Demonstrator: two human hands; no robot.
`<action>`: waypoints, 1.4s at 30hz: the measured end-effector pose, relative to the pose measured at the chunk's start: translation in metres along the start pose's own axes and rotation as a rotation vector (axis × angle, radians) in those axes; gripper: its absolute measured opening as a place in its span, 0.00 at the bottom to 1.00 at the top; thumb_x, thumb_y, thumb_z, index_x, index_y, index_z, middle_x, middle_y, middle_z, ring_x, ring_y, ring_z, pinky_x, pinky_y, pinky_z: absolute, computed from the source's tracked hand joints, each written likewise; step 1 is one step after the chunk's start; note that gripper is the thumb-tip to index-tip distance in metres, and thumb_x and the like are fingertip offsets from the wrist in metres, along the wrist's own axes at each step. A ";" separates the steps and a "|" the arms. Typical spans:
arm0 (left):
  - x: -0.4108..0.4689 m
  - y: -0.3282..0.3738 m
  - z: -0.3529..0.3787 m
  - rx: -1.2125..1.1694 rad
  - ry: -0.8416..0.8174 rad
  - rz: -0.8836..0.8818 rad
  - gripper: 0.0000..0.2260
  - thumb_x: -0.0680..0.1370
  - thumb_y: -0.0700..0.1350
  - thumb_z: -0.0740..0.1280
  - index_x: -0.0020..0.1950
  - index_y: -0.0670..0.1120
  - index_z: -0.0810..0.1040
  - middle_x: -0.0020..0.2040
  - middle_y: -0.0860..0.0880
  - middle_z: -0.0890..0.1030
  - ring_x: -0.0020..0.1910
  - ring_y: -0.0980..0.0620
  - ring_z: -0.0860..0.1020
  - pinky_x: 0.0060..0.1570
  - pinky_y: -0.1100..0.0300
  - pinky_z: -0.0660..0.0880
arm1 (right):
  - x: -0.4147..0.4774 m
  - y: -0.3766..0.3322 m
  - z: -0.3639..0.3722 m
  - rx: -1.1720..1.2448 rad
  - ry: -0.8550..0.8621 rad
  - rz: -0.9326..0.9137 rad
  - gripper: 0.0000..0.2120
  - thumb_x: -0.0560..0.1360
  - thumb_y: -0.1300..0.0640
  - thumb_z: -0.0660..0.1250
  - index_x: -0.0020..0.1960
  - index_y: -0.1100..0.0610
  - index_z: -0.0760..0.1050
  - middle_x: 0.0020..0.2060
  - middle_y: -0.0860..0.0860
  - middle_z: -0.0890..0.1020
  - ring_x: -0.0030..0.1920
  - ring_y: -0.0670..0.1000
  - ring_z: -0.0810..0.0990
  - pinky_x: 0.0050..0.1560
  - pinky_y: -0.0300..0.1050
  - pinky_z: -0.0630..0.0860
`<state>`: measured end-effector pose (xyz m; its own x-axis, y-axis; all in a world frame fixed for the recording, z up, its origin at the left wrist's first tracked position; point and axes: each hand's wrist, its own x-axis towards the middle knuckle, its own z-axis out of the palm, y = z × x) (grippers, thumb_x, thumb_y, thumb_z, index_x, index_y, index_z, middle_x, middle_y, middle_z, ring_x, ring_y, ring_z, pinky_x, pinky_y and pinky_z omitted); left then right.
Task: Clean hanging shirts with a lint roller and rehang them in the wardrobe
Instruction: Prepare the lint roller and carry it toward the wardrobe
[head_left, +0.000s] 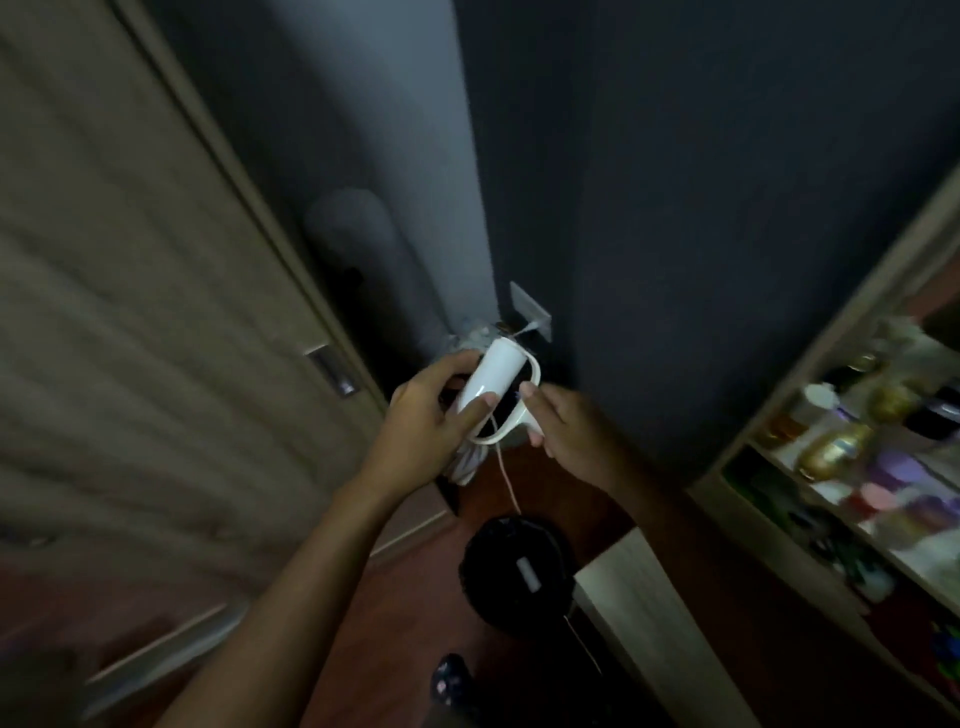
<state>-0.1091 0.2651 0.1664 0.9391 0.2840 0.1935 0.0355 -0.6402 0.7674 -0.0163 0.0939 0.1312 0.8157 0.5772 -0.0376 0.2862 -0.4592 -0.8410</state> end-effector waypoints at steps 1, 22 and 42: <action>-0.001 -0.008 -0.015 0.026 0.046 -0.010 0.17 0.77 0.52 0.71 0.65 0.51 0.78 0.58 0.56 0.82 0.54 0.59 0.80 0.54 0.56 0.78 | 0.009 -0.012 0.013 0.022 -0.013 -0.007 0.23 0.83 0.42 0.53 0.37 0.53 0.73 0.29 0.48 0.77 0.30 0.45 0.74 0.40 0.47 0.72; 0.084 -0.284 -0.106 0.401 0.120 -0.523 0.23 0.79 0.62 0.58 0.42 0.46 0.82 0.39 0.43 0.84 0.43 0.41 0.81 0.37 0.54 0.74 | 0.140 -0.107 0.192 0.405 0.066 0.354 0.22 0.84 0.47 0.53 0.52 0.63 0.77 0.36 0.55 0.79 0.30 0.49 0.75 0.32 0.41 0.71; 0.060 -0.308 -0.123 0.576 0.279 -0.722 0.21 0.79 0.60 0.60 0.50 0.46 0.84 0.46 0.39 0.84 0.51 0.37 0.81 0.46 0.51 0.76 | 0.153 -0.110 0.200 0.462 -0.120 0.280 0.22 0.84 0.49 0.56 0.46 0.65 0.76 0.31 0.53 0.79 0.28 0.46 0.76 0.27 0.38 0.71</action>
<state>-0.1058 0.5666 0.0168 0.5126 0.8585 -0.0119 0.8048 -0.4756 0.3551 -0.0233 0.3681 0.1093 0.7579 0.5612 -0.3327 -0.2063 -0.2776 -0.9383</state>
